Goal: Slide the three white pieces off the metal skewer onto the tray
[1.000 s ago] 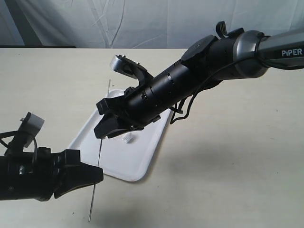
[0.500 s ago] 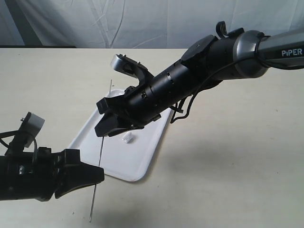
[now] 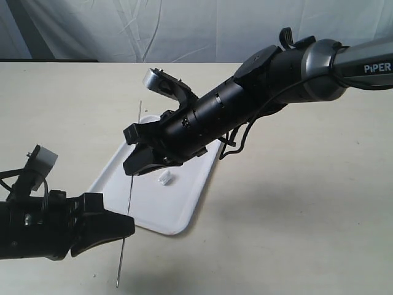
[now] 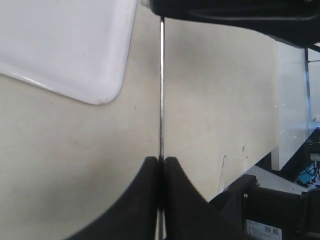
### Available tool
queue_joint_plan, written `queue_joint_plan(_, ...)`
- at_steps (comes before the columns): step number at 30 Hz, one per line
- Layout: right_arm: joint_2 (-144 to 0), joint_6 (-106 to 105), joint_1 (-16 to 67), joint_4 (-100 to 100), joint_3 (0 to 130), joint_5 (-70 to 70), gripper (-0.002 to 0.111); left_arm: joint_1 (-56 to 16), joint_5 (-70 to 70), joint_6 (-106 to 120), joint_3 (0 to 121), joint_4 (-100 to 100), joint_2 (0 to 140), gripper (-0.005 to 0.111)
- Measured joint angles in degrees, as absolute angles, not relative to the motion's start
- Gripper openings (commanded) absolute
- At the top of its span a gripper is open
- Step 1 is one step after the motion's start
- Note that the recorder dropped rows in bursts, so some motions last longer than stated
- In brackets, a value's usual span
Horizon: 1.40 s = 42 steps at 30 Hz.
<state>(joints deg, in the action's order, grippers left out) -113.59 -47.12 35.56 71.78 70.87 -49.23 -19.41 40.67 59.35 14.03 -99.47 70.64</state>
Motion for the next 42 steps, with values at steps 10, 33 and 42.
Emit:
queue_joint_plan(10, -113.6, -46.8, 35.8, 71.5, 70.9, -46.9, 0.015, -19.4, 40.7, 59.5, 14.0, -100.1, 70.8, 0.000)
queue_joint_plan(33, -113.6, -46.1, 36.8, 65.1, 70.8, -39.2, 0.015, -19.3, 45.9, 63.0, 5.0, -102.0, 69.9, 0.000)
queue_joint_plan(42, -113.6, -47.3, 35.4, 63.4, 70.8, -25.5, 0.015, -19.4, 52.7, 62.6, 0.3, -100.0, 64.4, 0.000)
